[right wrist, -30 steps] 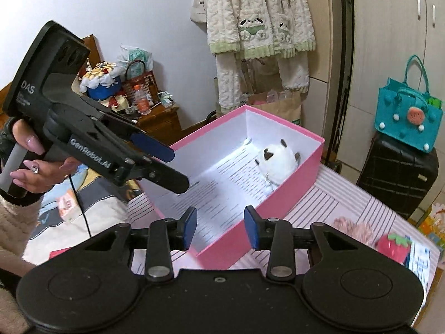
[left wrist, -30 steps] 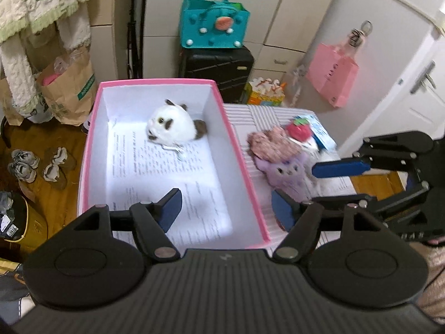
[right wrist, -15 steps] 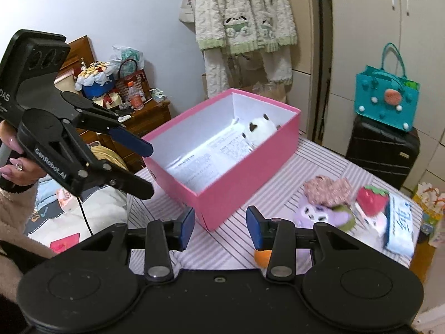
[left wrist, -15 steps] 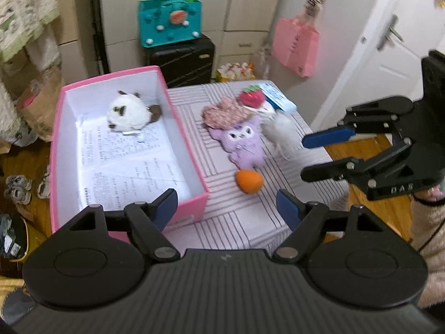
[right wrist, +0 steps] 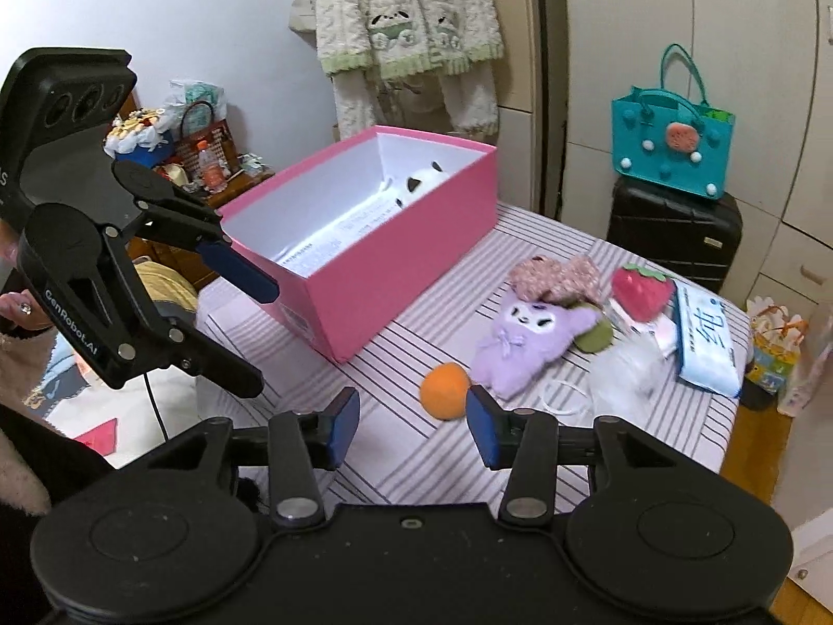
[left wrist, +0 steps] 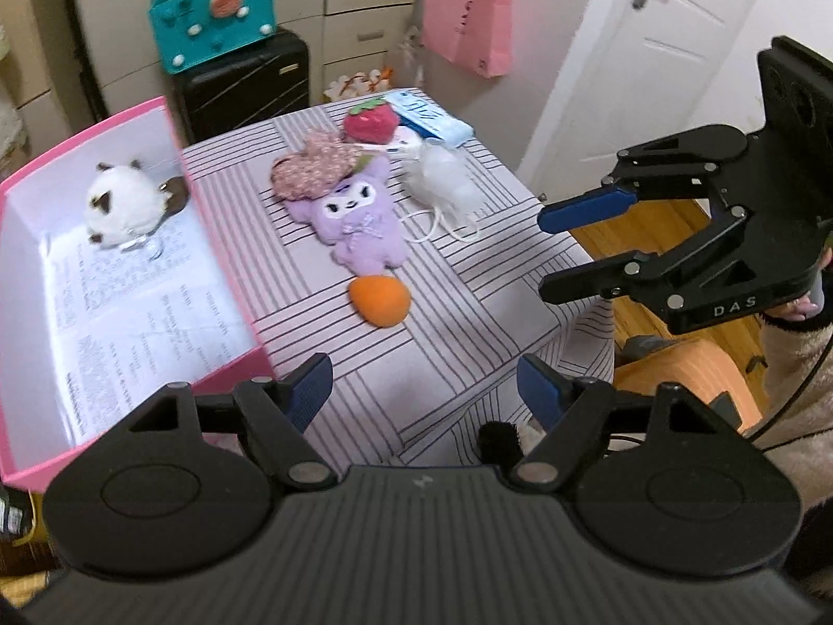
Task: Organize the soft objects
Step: 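Lift the left tool out of the box back toward the table, then grasp the orange ball with the left tool while the right tool grasps the white mesh loofah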
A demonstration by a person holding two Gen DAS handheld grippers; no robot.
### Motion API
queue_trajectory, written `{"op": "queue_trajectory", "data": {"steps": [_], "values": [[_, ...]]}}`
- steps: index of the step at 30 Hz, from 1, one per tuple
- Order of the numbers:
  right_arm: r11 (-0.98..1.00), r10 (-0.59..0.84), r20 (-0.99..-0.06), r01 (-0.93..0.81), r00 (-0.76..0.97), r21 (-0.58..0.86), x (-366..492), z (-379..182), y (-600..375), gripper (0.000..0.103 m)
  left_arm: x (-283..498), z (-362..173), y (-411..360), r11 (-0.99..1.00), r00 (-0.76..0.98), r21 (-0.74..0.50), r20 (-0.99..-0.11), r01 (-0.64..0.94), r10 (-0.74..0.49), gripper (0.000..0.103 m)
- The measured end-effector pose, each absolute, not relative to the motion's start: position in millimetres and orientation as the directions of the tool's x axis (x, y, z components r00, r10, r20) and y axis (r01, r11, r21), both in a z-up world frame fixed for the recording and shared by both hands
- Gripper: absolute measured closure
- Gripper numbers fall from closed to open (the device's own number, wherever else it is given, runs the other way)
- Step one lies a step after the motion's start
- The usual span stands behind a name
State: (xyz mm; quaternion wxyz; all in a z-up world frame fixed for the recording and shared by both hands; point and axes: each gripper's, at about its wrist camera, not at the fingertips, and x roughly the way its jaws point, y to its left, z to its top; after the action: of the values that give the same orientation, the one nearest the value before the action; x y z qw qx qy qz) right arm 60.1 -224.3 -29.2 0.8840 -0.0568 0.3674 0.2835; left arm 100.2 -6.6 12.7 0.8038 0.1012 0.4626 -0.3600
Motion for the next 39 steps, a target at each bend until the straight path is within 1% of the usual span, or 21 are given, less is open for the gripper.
{"op": "queue_trajectory", "data": {"steps": [9, 15, 22, 23, 24, 26, 28, 32, 35, 37, 39], "values": [[0.859, 0.418, -0.665, -0.507, 0.619, 0.068, 69, -58, -240, 0.046, 108, -13, -31, 0.684, 0.321, -0.153, -0.797, 0.713, -0.512, 0.026], [0.877, 0.371, -0.662, -0.479, 0.651, 0.021, 82, -81, -249, 0.04, 118, -35, -41, 0.688, 0.329, -0.167, -0.783, 0.707, -0.528, 0.027], [0.894, 0.348, -0.647, -0.448, 0.679, 0.011, 99, -100, -260, 0.038, 126, -61, -57, 0.708, 0.356, -0.158, -0.777, 0.689, -0.52, 0.027], [0.897, 0.346, -0.642, -0.443, 0.684, 0.011, 101, -103, -262, 0.036, 127, -63, -59, 0.71, 0.362, -0.155, -0.774, 0.687, -0.519, 0.027], [0.899, 0.345, -0.635, -0.438, 0.691, 0.011, 102, -105, -263, 0.031, 127, -65, -61, 0.713, 0.371, -0.147, -0.772, 0.685, -0.516, 0.027], [0.905, 0.34, -0.613, -0.425, 0.713, 0.009, 105, -113, -267, 0.025, 128, -70, -66, 0.726, 0.405, -0.115, -0.765, 0.678, -0.5, 0.028], [0.912, 0.322, -0.601, -0.411, 0.732, -0.012, 109, -119, -268, 0.025, 129, -77, -71, 0.739, 0.443, -0.078, -0.757, 0.669, -0.48, 0.029], [0.921, 0.281, -0.578, -0.384, 0.766, -0.061, 117, -128, -270, 0.025, 133, -89, -77, 0.756, 0.474, -0.047, -0.753, 0.653, -0.456, 0.029], [0.926, 0.265, -0.561, -0.369, 0.784, -0.079, 126, -135, -274, 0.025, 136, -96, -80, 0.776, 0.508, -0.014, -0.748, 0.631, -0.427, 0.033], [0.928, 0.251, -0.553, -0.36, 0.795, -0.096, 132, -140, -275, 0.024, 137, -98, -80, 0.79, 0.53, 0.001, -0.743, 0.613, -0.41, 0.04], [0.932, 0.237, -0.552, -0.348, 0.799, -0.104, 139, -143, -276, 0.024, 138, -100, -78, 0.8, 0.537, 0.001, -0.742, 0.6, -0.401, 0.044]]}}
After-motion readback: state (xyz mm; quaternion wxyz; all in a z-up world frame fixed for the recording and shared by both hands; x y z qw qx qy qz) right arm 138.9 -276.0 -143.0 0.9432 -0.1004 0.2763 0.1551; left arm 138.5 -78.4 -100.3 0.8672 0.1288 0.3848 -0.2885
